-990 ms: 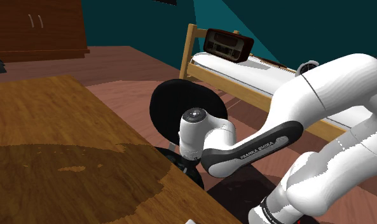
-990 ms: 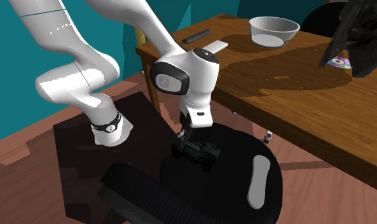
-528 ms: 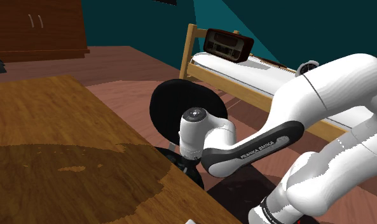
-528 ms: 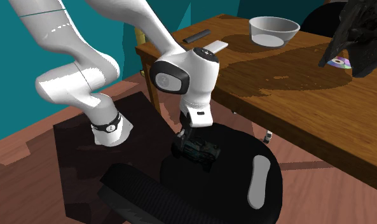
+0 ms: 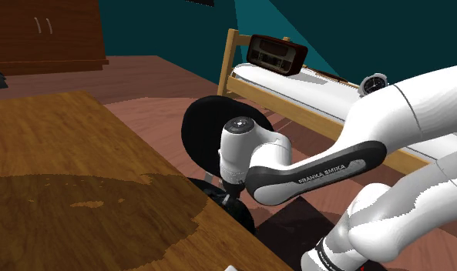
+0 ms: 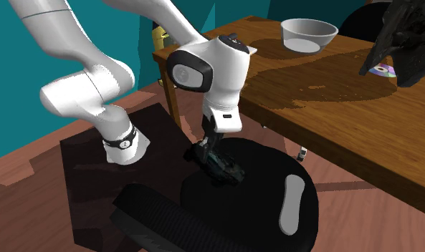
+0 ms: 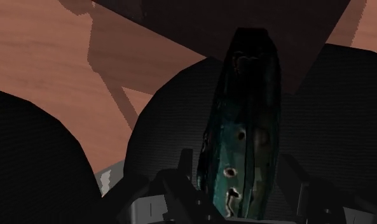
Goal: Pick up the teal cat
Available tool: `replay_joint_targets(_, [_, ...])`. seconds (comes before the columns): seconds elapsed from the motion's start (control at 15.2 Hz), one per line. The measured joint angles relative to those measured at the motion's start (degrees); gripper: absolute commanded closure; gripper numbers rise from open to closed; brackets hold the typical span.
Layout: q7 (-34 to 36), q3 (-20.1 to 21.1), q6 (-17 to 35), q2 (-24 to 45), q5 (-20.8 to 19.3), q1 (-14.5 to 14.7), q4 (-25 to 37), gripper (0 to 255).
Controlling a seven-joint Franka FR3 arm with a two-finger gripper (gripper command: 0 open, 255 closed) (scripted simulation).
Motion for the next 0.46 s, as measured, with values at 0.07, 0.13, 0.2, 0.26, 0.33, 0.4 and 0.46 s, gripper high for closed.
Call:
replay_joint_targets(0.07, [-0.51, -0.29, -0.93, -0.87, 0.40, 0.19, 0.16, 255])
replay_joint_targets(0.13, [-0.82, -0.46, -1.92, -1.48, 0.70, 0.35, 0.61, 255])
replay_joint_targets(0.2, [-1.13, -0.64, -2.85, -2.19, 1.04, 0.56, 0.88, 255])
replay_joint_targets(0.26, [-1.45, -0.84, -3.69, -2.70, 1.23, 0.65, 1.25, 255])
replay_joint_targets(0.33, [-1.73, -1.01, -4.67, -3.40, 1.55, 0.85, 1.58, 255])
replay_joint_targets(0.4, [-1.93, -1.15, -5.48, -3.76, 1.67, 0.91, 2.06, 255])
replay_joint_targets(0.46, [-2.10, -1.26, -6.01, -4.10, 1.79, 0.98, 2.28, 255])
